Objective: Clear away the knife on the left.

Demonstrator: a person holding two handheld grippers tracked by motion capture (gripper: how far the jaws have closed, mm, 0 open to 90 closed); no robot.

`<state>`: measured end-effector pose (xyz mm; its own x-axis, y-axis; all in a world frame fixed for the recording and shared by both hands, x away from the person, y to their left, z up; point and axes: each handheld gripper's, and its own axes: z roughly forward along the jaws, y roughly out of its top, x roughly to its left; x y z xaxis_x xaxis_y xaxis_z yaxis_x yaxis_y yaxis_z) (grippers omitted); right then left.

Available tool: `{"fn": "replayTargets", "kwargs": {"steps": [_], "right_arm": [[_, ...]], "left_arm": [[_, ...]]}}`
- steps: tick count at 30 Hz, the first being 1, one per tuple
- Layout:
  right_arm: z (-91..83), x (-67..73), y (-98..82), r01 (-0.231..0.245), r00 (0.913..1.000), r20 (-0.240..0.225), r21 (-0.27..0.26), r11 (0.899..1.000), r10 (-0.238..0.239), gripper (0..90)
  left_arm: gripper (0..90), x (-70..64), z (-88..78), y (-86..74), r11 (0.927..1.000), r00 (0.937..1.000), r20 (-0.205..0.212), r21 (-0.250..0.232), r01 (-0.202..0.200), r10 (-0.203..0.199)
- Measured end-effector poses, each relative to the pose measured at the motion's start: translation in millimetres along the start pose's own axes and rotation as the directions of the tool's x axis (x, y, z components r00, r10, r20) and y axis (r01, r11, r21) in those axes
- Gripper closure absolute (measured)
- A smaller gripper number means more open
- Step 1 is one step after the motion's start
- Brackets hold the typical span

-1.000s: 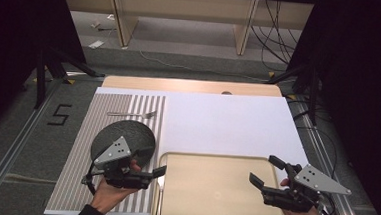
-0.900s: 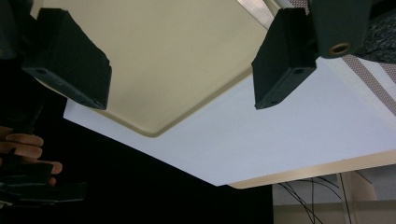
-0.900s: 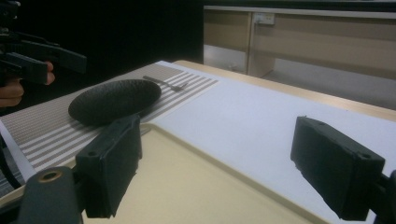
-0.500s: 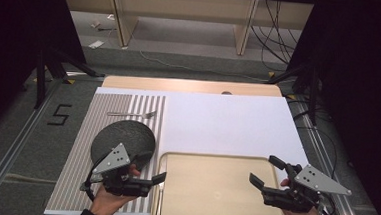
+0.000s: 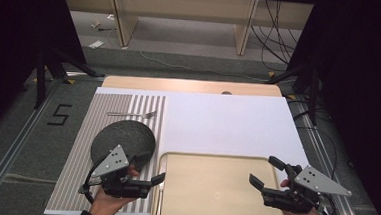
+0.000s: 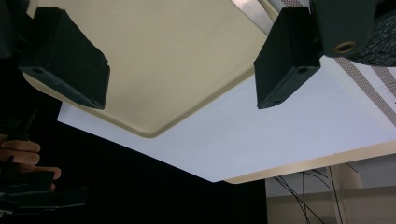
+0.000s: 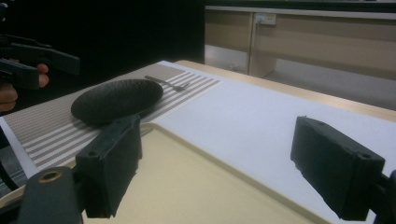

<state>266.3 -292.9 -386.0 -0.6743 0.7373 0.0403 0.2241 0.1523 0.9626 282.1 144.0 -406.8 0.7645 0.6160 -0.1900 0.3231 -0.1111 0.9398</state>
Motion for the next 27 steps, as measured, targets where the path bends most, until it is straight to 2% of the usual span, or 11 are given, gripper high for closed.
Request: {"fn": "replayTargets", "kwargs": {"steps": [27], "right_arm": [[0.5,0.1,-0.1,0.003,1.0000,-0.002,0.000,1.000,-0.003,17.4]], "left_arm": [[17.7,0.1,4.0,-1.3,0.9997,1.0000,0.006,0.025,-0.002,0.002]]}}
